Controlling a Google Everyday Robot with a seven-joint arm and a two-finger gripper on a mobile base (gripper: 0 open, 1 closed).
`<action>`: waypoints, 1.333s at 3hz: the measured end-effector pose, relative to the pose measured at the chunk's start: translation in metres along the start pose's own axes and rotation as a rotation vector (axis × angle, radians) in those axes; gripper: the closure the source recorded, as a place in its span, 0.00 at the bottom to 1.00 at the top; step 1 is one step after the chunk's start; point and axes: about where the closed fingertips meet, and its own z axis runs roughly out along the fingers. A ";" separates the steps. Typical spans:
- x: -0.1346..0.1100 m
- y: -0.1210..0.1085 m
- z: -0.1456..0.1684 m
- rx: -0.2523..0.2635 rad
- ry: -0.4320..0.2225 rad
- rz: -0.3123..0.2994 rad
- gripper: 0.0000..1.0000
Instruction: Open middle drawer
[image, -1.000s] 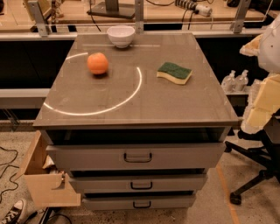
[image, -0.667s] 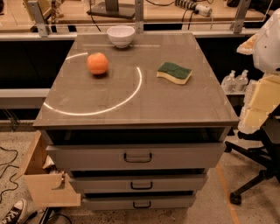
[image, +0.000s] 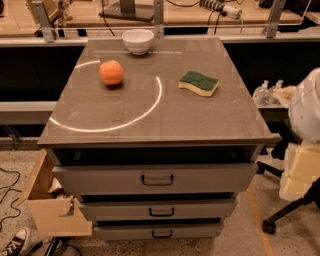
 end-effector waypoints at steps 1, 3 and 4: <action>0.009 0.034 0.024 0.044 0.048 -0.036 0.00; 0.011 0.105 0.141 -0.025 -0.003 -0.035 0.00; 0.007 0.130 0.185 -0.083 -0.058 -0.028 0.00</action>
Offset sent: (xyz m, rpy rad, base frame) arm -0.0747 0.0060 -0.2169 -0.0585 0.0463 0.0292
